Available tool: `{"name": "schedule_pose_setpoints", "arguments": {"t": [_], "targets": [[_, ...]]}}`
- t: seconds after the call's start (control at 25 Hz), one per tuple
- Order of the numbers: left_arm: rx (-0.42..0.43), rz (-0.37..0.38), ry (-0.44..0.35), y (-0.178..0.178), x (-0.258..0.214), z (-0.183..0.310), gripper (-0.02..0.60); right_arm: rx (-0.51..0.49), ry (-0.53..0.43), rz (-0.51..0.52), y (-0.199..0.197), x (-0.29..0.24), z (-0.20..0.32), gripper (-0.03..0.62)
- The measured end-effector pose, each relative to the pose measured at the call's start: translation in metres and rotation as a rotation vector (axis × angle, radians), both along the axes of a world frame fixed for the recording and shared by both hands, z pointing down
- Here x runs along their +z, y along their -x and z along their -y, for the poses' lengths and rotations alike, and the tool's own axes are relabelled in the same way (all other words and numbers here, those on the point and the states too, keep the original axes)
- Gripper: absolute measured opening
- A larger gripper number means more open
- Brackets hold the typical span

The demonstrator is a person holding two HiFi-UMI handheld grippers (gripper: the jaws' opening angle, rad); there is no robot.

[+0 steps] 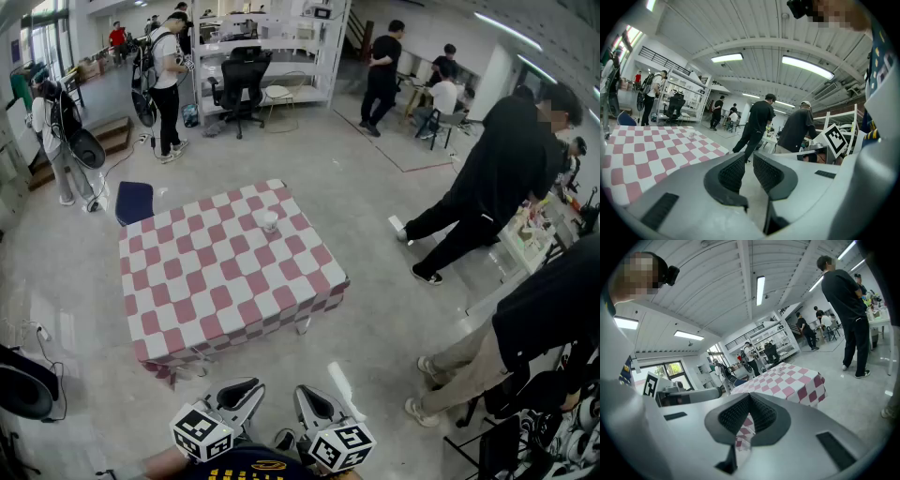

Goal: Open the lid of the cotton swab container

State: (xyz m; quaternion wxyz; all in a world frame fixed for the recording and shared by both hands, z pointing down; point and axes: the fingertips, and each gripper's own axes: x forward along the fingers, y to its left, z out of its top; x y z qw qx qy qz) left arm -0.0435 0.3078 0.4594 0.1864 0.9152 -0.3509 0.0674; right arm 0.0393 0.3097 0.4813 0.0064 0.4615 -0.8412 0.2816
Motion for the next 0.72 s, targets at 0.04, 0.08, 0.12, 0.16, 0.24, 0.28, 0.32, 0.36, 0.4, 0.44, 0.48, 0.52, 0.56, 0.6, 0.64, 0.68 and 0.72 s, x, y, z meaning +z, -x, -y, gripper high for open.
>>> {"name": "schedule_pose_setpoints", "arguments": {"t": [0.04, 0.08, 0.12, 0.16, 0.24, 0.28, 0.32, 0.36, 0.4, 0.44, 0.48, 0.52, 0.56, 0.6, 0.64, 0.68, 0.72], "targets": [[-0.005, 0.002, -0.003, -0.003, -0.001, -0.005, 0.058, -0.003, 0.003, -0.001, -0.004, 0.001, -0.006, 0.011], [-0.01, 0.004, -0.006, -0.006, -0.003, -0.011, 0.058, -0.007, 0.006, -0.003, -0.007, 0.001, -0.012, 0.011], [-0.016, 0.004, -0.009, -0.008, -0.004, -0.015, 0.058, -0.011, 0.007, -0.003, -0.01, 0.002, -0.017, 0.011], [-0.023, 0.005, -0.013, -0.01, -0.005, -0.019, 0.058, -0.016, 0.005, -0.003, -0.012, 0.001, -0.021, 0.011], [-0.033, 0.006, -0.022, -0.012, -0.007, -0.025, 0.058, -0.027, -0.004, -0.003, -0.014, 0.0, -0.026, 0.011], [-0.036, 0.007, -0.027, -0.013, -0.008, -0.027, 0.058, -0.032, -0.01, -0.004, -0.014, -0.001, -0.028, 0.011], [-0.04, 0.009, -0.031, -0.013, -0.009, -0.029, 0.058, -0.037, -0.015, -0.004, -0.014, -0.002, -0.029, 0.011], [-0.044, 0.011, -0.036, -0.013, -0.01, -0.031, 0.058, -0.042, -0.022, -0.002, -0.014, -0.003, -0.031, 0.011], [-0.049, 0.013, -0.042, -0.013, -0.011, -0.032, 0.058, -0.044, -0.029, 0.003, -0.014, -0.005, -0.032, 0.011], [-0.056, 0.016, -0.048, -0.014, -0.012, -0.033, 0.058, -0.044, -0.037, 0.013, -0.015, -0.007, -0.033, 0.011], [-0.063, 0.017, -0.053, -0.014, -0.014, -0.035, 0.058, -0.04, -0.044, 0.026, -0.017, -0.009, -0.034, 0.011], [-0.07, 0.018, -0.056, -0.015, -0.015, -0.036, 0.058, -0.035, -0.05, 0.039, -0.019, -0.012, -0.034, 0.011], [-0.077, 0.019, -0.058, -0.016, -0.016, -0.038, 0.058, -0.031, -0.055, 0.045, -0.022, -0.014, -0.035, 0.011], [-0.084, 0.018, -0.059, -0.018, -0.017, -0.04, 0.058, -0.029, -0.059, 0.046, -0.025, -0.015, -0.036, 0.011], [-0.09, 0.017, -0.06, -0.021, -0.017, -0.041, 0.058, -0.03, -0.063, 0.043, -0.028, -0.016, -0.037, 0.011], [-0.096, 0.016, -0.061, -0.024, -0.018, -0.043, 0.058, -0.031, -0.066, 0.04, -0.032, -0.018, -0.039, 0.011], [-0.1, 0.017, -0.062, -0.027, -0.019, -0.044, 0.058, -0.032, -0.068, 0.037, -0.036, -0.018, -0.04, 0.011]]}}
